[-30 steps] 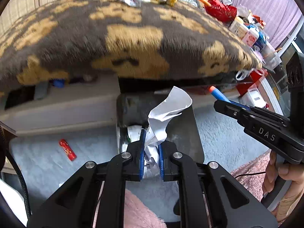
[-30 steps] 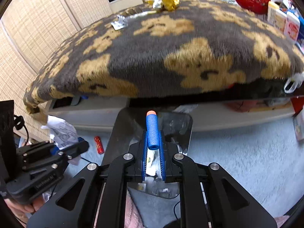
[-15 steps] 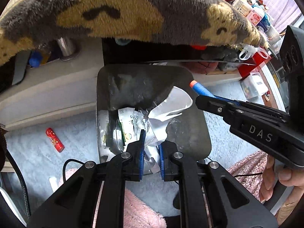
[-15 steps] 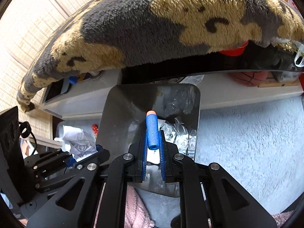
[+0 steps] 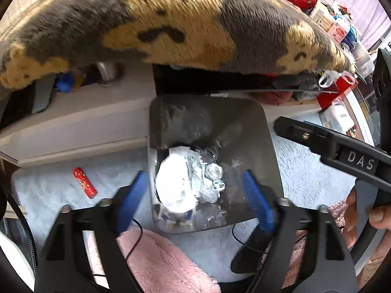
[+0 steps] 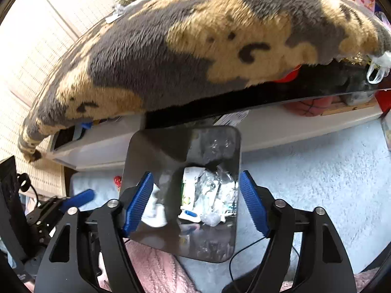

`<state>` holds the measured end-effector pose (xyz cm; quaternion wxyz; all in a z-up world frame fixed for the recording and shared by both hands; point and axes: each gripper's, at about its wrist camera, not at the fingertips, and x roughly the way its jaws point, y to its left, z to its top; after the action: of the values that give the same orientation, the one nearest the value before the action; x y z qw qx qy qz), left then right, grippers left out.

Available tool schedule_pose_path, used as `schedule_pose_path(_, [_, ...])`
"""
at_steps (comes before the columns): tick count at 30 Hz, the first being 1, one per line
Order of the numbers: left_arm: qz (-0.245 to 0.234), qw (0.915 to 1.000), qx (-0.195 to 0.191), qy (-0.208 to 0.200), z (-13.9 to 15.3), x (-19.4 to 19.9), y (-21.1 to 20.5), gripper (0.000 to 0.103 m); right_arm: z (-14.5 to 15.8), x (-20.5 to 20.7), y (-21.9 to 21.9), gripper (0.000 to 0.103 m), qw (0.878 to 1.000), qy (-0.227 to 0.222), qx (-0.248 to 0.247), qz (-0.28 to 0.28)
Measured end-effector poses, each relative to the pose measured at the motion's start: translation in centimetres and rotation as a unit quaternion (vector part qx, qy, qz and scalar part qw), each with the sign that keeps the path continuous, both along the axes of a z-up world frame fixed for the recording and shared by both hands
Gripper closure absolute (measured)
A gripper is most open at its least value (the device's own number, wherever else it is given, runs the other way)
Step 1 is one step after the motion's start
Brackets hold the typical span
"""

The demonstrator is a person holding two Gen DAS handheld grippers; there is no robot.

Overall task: Collect trash
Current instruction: 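Carry both held items over the black bin and open both tools, then grasp the silver blister pack with the left tool while the right tool grasps the yellow foil bag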

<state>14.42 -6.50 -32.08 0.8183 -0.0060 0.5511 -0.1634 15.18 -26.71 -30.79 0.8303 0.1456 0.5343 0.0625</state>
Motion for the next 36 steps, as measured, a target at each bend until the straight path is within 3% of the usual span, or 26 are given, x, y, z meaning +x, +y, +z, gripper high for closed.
schedule_pose_path(4, [0.008, 0.9999, -0.001, -0.011, 1.2, 0.2, 0.7, 0.010, 1.2, 0.2, -1.0, 0.012, 1.000, -0.013, 0.000, -0.014])
schedule_pose_path(17, [0.033, 0.9965, -0.008, -0.076, 8.2, 2.3, 2.3, 0.008, 7.5, 2.1, -2.2, 0.011, 0.996, -0.081, -0.004, -0.028])
schedule_pose_path(22, [0.054, 0.9952, -0.021, -0.078, 10.3, 4.6, 2.9, 0.008, 9.0, 3.9, -2.2, 0.011, 0.995, -0.094, -0.007, -0.026])
schedule_pose_path(36, [0.074, 0.9901, -0.008, -0.119, 13.5, 14.2, 2.1, 0.008, 12.2, 14.2, -2.5, 0.011, 0.992, -0.127, -0.009, -0.028])
